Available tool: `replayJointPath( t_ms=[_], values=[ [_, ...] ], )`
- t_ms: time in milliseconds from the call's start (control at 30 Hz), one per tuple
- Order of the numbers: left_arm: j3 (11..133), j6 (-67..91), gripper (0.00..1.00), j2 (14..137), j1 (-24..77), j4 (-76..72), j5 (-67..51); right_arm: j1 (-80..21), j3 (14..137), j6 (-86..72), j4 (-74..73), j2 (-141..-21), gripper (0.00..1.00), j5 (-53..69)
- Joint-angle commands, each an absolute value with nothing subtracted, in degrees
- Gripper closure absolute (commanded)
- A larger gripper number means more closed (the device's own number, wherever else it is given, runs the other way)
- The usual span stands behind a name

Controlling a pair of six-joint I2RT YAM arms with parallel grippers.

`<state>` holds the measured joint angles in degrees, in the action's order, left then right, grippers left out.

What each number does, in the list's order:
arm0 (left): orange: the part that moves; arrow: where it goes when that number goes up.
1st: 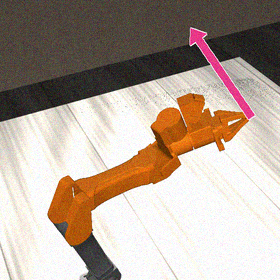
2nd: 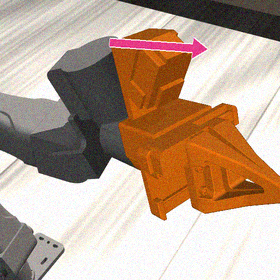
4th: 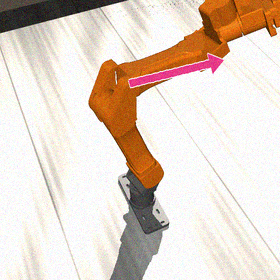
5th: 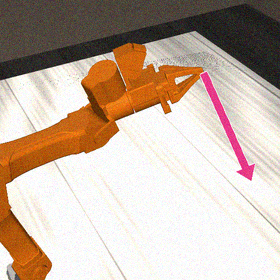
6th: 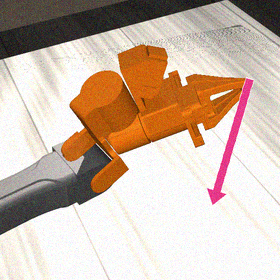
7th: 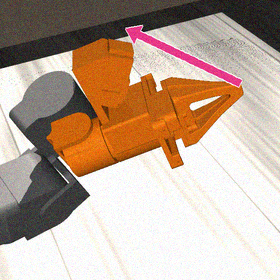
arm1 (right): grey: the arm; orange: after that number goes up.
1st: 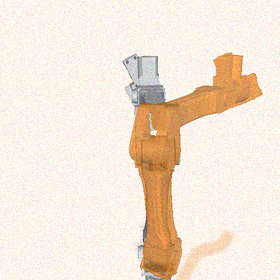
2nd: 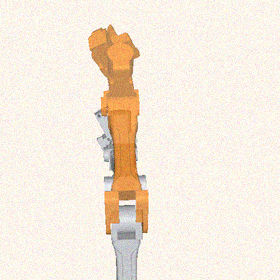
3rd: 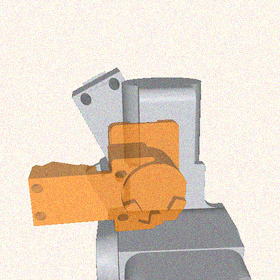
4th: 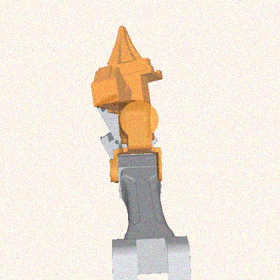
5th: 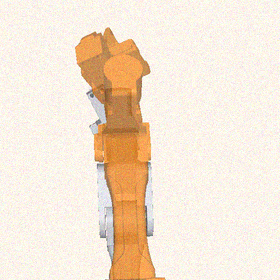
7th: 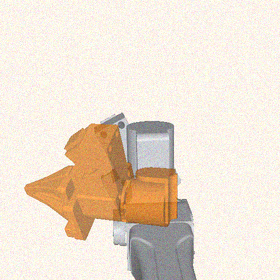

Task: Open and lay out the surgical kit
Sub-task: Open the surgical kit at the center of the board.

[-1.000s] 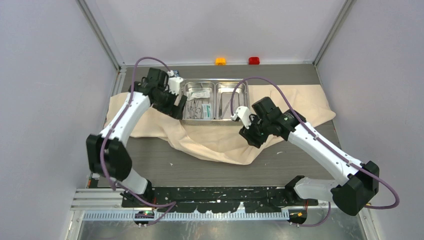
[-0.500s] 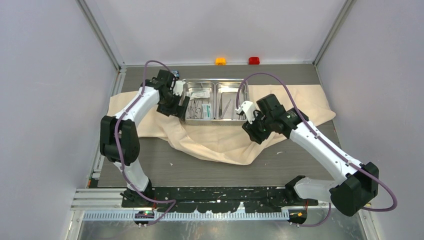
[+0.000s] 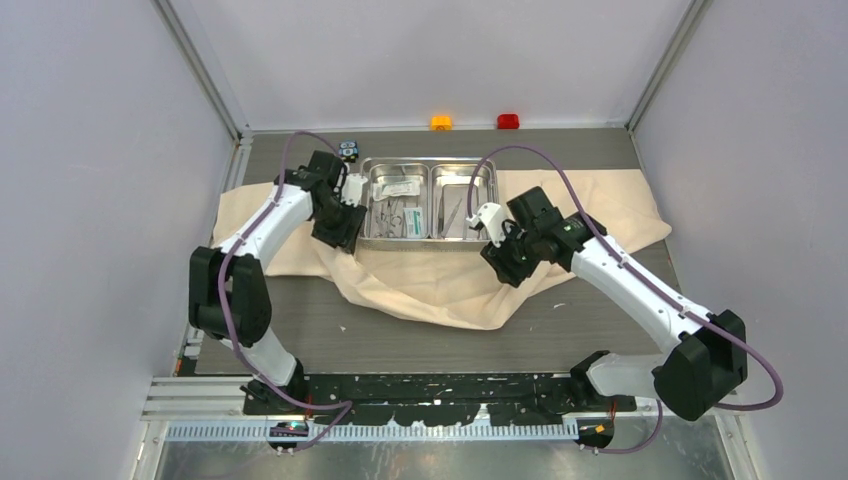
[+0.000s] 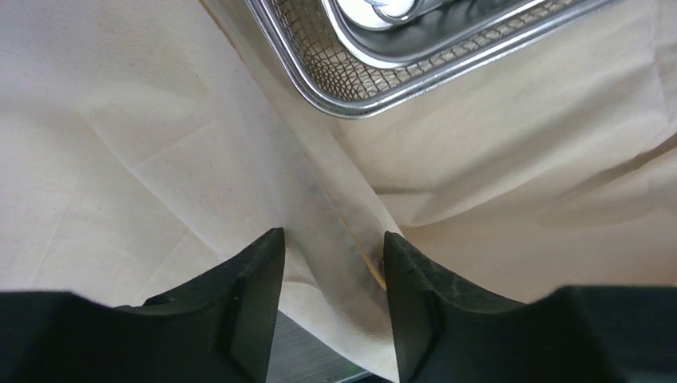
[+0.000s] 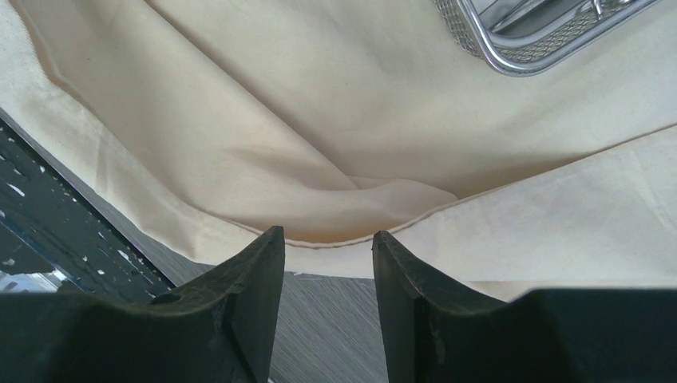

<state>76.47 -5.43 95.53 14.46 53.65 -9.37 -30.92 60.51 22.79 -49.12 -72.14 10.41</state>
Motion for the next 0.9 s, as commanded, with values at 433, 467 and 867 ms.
replayJointPath(
  t_ms=[433, 467, 867],
  values=[
    [65.9, -18.6, 1.0, 80.9, 3.5, 63.5, 4.0, -29.9, 66.0, 23.9, -44.8, -76.6, 0.51, 8.3],
    [64.5, -19.0, 1.0, 79.2, 3.1, 63.7, 6.1, -30.0, 66.6, 23.8, -44.8, -77.2, 0.51, 8.1],
    [53.1, -22.8, 0.88, 58.6, 2.3, 77.0, 22.9, -29.9, 69.4, 23.2, -44.9, -80.9, 0.52, 7.9]
  ],
)
